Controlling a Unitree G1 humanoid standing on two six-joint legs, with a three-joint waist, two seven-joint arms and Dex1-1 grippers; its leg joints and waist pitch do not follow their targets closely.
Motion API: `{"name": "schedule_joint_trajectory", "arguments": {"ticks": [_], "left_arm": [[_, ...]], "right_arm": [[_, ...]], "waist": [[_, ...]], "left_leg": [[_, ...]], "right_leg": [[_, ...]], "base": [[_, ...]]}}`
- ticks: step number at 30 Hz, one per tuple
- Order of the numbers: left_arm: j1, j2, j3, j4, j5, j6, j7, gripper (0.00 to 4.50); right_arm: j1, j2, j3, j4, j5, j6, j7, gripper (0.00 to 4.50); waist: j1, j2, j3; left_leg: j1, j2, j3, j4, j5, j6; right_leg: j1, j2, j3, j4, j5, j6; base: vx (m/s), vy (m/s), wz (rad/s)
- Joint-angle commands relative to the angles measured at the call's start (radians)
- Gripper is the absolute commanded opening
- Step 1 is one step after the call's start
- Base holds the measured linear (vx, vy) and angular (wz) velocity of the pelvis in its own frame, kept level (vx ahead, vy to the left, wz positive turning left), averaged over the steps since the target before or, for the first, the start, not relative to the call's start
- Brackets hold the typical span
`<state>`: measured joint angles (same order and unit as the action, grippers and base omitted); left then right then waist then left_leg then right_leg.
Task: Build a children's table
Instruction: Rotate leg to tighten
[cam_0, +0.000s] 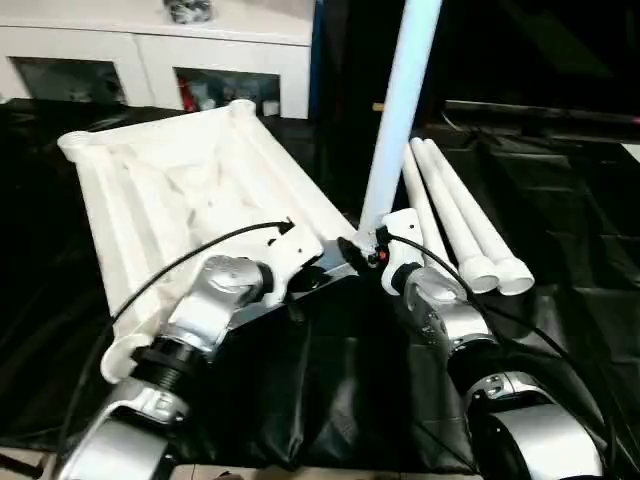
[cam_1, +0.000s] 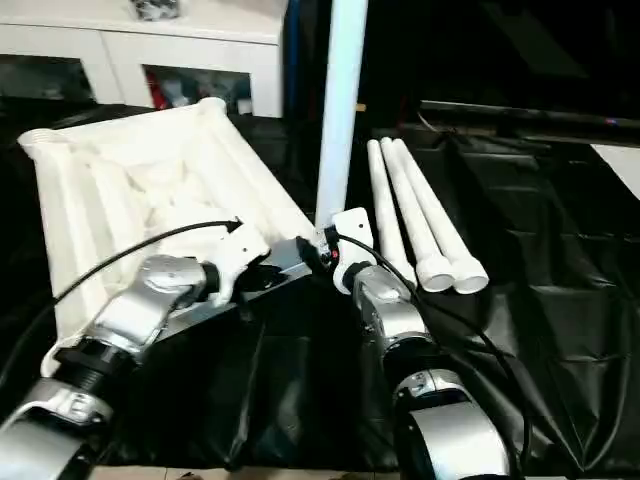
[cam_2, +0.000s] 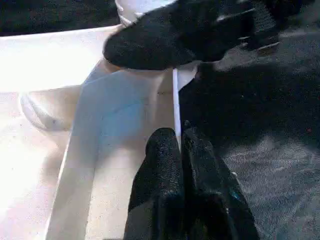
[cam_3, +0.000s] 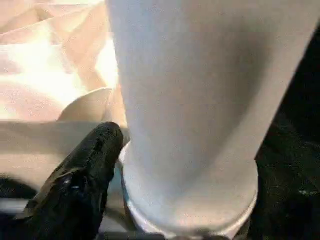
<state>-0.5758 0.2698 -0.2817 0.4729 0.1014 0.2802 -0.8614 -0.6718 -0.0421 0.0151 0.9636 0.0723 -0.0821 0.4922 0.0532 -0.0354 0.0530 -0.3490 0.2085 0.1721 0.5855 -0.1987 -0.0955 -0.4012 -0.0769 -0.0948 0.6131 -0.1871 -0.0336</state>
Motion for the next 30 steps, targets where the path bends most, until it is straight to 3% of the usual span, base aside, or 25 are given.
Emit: {"name": "schedule_joint_trajectory", "arguments": {"ticks": [1,6,10,11,14,16,24,27,29,30], "left_arm": [[0.018,0.009,-0.030,-0.032,-0.026,-0.033,-0.078,0.00],[0.035,0.087,-0.031,-0.032,-0.057,-0.113,-0.209,0.00],[0.044,0.147,-0.032,-0.033,-0.086,-0.130,-0.319,0.00],[0.045,0.164,-0.034,-0.031,-0.095,-0.138,-0.356,0.00],[0.045,0.184,-0.039,-0.026,-0.098,-0.150,-0.391,0.00],[0.042,0.204,-0.044,-0.015,-0.102,-0.162,-0.429,0.00],[0.031,0.216,-0.045,0.014,-0.099,-0.188,-0.451,0.00],[0.032,0.190,-0.038,0.023,-0.084,-0.174,-0.388,0.00],[0.029,0.167,-0.032,0.033,-0.067,-0.156,-0.322,0.00],[0.025,0.152,-0.026,0.040,-0.063,-0.146,-0.289,0.00]], "right_arm": [[0.021,0.003,0.063,-0.013,0.005,-0.003,0.135,3.89],[0.074,-0.066,0.098,-0.115,0.048,0.015,0.394,3.89],[0.130,-0.131,0.171,-0.227,0.057,0.037,0.589,3.89],[0.145,-0.150,0.198,-0.254,0.052,0.042,0.646,3.64],[0.156,-0.168,0.224,-0.277,0.044,0.049,0.696,3.51],[0.161,-0.181,0.241,-0.291,0.042,0.060,0.736,3.16],[0.175,-0.183,0.242,-0.334,0.054,0.107,0.754,2.83],[0.160,-0.149,0.212,-0.283,0.032,0.117,0.627,2.76],[0.141,-0.121,0.186,-0.230,0.008,0.105,0.507,2.76],[0.133,-0.108,0.176,-0.208,-0.004,0.101,0.449,2.75]], "waist": [[0.005,0.018,-0.063],[0.011,0.020,-0.063],[0.017,0.021,-0.059],[0.020,0.020,-0.059],[0.026,0.021,-0.059],[0.032,0.020,-0.060],[0.038,0.019,-0.062],[0.037,0.017,-0.060],[0.031,0.019,-0.055],[0.029,0.018,-0.052]], "left_leg": [[-0.005,0.028,-0.004,-0.070,-0.171,0.042],[0.000,0.031,-0.003,-0.069,-0.158,0.063],[0.002,0.034,-0.002,-0.072,-0.173,0.062],[0.003,0.033,-0.002,-0.073,-0.190,0.055],[0.004,0.035,-0.001,-0.073,-0.186,0.045],[0.005,0.034,-0.001,-0.072,-0.178,0.044],[0.004,0.034,-0.002,-0.073,-0.171,0.030],[0.003,0.033,-0.003,-0.074,-0.173,0.027],[0.007,0.033,-0.004,-0.078,-0.202,0.005],[0.011,0.031,-0.007,-0.079,-0.242,-0.009]], "right_leg": [[0.057,-0.075,0.061,-0.072,-0.169,-0.209],[0.057,-0.071,0.061,-0.067,-0.115,-0.229],[0.057,-0.069,0.059,-0.066,-0.118,-0.238],[0.058,-0.070,0.059,-0.070,-0.158,-0.230],[0.055,-0.073,0.061,-0.071,-0.179,-0.225],[0.055,-0.072,0.061,-0.070,-0.172,-0.224],[0.056,-0.074,0.061,-0.067,-0.167,-0.219],[0.056,-0.074,0.061,-0.070,-0.187,-0.212],[0.050,-0.077,0.062,-0.076,-0.249,-0.203],[0.048,-0.078,0.061,-0.086,-0.331,-0.182]], "base": [[0.000,0.000,0.00],[0.000,0.000,0.00],[0.000,0.000,0.00],[0.000,0.000,0.00],[0.000,0.000,0.00],[0.000,0.000,0.00],[0.000,0.000,0.00],[0.000,0.000,0.00],[0.000,0.000,0.00],[0.000,0.000,0.00]]}}
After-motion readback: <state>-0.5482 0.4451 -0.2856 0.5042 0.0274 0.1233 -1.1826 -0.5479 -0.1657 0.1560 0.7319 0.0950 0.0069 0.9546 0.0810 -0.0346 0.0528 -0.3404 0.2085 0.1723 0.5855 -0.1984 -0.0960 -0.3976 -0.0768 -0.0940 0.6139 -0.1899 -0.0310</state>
